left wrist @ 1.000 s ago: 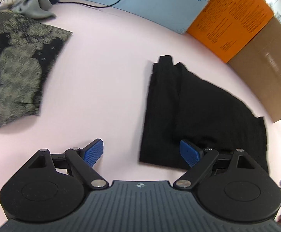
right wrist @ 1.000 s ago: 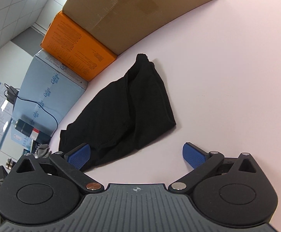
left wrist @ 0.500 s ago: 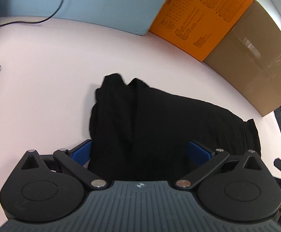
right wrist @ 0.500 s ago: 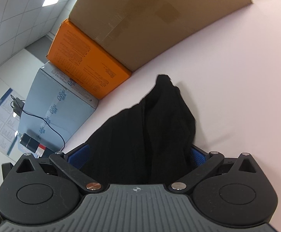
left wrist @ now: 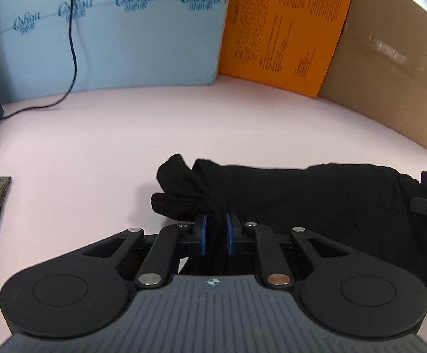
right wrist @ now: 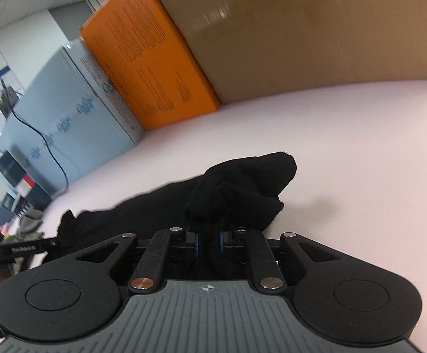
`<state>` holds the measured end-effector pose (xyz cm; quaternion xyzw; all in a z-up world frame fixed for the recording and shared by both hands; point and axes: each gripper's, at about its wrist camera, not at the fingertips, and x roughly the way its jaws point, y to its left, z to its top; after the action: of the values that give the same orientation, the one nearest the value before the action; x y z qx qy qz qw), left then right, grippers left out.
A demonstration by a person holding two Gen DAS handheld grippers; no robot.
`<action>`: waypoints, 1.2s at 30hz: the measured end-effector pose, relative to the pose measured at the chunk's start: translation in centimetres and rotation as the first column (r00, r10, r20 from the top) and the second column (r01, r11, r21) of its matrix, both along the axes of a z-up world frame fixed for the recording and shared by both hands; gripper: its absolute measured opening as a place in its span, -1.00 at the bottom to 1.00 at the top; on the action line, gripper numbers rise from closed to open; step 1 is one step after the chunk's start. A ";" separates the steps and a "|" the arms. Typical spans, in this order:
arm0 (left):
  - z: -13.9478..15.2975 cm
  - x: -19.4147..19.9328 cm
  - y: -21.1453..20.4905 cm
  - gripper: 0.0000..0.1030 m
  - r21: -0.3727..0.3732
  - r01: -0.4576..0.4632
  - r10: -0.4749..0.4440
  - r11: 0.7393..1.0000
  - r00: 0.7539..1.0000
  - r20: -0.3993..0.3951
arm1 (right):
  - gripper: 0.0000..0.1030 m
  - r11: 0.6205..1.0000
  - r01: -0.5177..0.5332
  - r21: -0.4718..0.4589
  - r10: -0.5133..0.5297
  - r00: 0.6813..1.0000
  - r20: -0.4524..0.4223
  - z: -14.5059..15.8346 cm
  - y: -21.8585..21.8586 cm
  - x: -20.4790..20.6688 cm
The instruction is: Fold clothes
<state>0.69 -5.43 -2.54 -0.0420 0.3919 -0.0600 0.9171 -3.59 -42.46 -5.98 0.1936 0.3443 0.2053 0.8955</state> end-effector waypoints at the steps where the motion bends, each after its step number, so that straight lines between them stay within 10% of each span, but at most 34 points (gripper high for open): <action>1: 0.4 -0.3 0.2 -0.79 0.001 -0.002 0.002 1.000 1.000 0.015 | -0.79 1.000 -0.012 0.010 0.012 1.000 0.016 0.7 0.2 -0.1; 11: 6.5 -3.5 6.4 -0.79 0.037 -0.141 0.131 0.989 0.973 0.192 | -0.81 0.961 -0.255 0.104 0.236 0.957 0.168 8.5 8.3 1.4; 17: 6.8 -5.4 13.5 -0.73 0.073 -0.341 0.326 0.937 0.931 0.166 | -0.80 0.925 -0.371 0.077 0.358 0.923 0.142 7.9 16.9 4.7; 19: 5.7 -5.7 15.1 -0.40 0.101 -0.410 0.399 0.907 0.910 0.113 | -0.20 0.944 -0.328 -0.031 0.329 0.944 0.039 6.4 19.3 6.0; 21: 4.9 -6.5 16.2 0.36 0.135 -0.470 0.462 0.872 0.883 0.088 | 0.00 0.961 -0.225 -0.162 0.223 0.974 -0.029 5.0 20.5 6.5; 23: 4.7 -7.7 16.4 0.59 0.162 -0.502 0.493 0.849 0.865 0.095 | 0.16 0.976 -0.147 -0.163 0.146 0.989 -0.020 4.7 20.2 5.7; 25: 4.7 -8.6 16.4 0.60 0.179 -0.518 0.512 0.836 0.855 0.082 | 0.59 0.982 -0.110 -0.153 0.109 0.994 -0.015 4.6 19.8 4.4; 36: 3.3 -10.8 11.7 0.64 0.182 -0.484 0.499 0.856 0.865 -0.045 | 0.74 0.964 -0.171 -0.203 0.143 0.979 -0.144 2.5 22.0 -5.5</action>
<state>-10.14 6.30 0.80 -0.0674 0.4127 0.2108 0.8836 -9.06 -20.41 -3.48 0.0808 0.4356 0.2246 0.8679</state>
